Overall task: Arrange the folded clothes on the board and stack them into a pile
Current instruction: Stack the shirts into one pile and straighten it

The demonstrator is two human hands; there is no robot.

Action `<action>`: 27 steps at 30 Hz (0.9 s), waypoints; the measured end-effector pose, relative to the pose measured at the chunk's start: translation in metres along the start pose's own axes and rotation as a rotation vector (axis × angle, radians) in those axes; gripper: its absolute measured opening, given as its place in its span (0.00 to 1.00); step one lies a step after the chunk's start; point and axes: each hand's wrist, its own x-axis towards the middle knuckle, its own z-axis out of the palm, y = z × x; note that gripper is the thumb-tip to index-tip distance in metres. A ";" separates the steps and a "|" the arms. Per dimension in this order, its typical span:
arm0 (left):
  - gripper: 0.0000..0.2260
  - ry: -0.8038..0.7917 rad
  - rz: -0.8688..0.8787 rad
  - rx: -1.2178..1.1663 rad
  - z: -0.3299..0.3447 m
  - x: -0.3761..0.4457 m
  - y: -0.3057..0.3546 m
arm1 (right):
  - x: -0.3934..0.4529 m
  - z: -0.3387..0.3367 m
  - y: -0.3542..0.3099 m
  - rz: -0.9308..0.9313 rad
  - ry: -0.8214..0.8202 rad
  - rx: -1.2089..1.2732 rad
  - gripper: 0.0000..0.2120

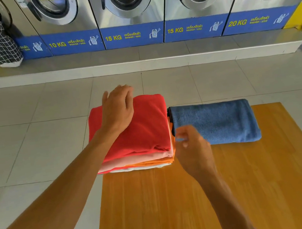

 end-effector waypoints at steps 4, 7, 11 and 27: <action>0.18 -0.142 -0.039 0.137 -0.004 -0.045 0.002 | 0.039 0.017 -0.047 -0.343 0.202 -0.073 0.18; 0.23 -0.264 -0.118 0.184 -0.002 -0.057 -0.016 | 0.075 0.060 -0.058 -0.458 -0.002 -0.367 0.22; 0.24 -0.412 -0.400 0.171 -0.013 -0.049 -0.056 | 0.088 0.084 -0.020 -0.400 -0.176 -0.580 0.28; 0.15 -0.366 -0.764 -0.362 -0.059 -0.019 -0.094 | 0.073 0.095 -0.044 -0.172 -0.140 -0.594 0.28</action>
